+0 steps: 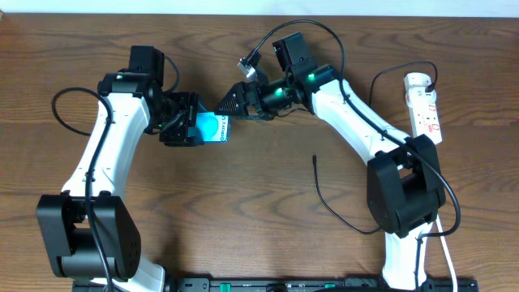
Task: Plug charger to phone and switch on socket
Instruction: 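Move the right gripper toward the phone held by the left gripper, then grasp the phone's side edge with the right gripper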
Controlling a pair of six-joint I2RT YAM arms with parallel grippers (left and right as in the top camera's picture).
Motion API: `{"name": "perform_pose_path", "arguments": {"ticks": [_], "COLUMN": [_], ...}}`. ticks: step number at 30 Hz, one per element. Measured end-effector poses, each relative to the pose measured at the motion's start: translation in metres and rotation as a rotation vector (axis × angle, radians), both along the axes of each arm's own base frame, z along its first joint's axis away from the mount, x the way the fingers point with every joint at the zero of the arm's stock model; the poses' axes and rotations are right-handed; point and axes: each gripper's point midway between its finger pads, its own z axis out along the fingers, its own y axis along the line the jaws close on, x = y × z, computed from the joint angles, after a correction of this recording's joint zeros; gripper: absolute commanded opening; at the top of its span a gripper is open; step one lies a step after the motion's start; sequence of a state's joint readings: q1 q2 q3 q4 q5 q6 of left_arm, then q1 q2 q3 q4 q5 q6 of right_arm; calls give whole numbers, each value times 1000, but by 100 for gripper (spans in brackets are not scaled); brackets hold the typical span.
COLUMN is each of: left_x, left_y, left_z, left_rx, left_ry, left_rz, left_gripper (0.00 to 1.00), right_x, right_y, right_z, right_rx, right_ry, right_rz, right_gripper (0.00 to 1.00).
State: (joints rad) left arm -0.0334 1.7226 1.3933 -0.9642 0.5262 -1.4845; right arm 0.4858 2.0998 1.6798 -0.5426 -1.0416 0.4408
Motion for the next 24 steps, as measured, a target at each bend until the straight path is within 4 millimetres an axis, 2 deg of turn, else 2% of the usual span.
{"name": "perform_pose_path", "arguments": {"ticks": [15,19,24], "left_x": [-2,-1,-1], "left_y": [-7,-7,-7], "left_z": [4,4,4], "left_rx": [-82,-86,-89], "left_ry": [114,129,135], "left_rz": [189,217,227], "left_gripper": [7,7,7], "right_x": [-6,-10,-19], "right_y": [4,8,21], "right_z": [-2,-3,-10], "right_rx": [-9,-18,-62], "right_ry": [11,11,3], "right_rz": [11,18,18], "right_gripper": [99,96,82]}}
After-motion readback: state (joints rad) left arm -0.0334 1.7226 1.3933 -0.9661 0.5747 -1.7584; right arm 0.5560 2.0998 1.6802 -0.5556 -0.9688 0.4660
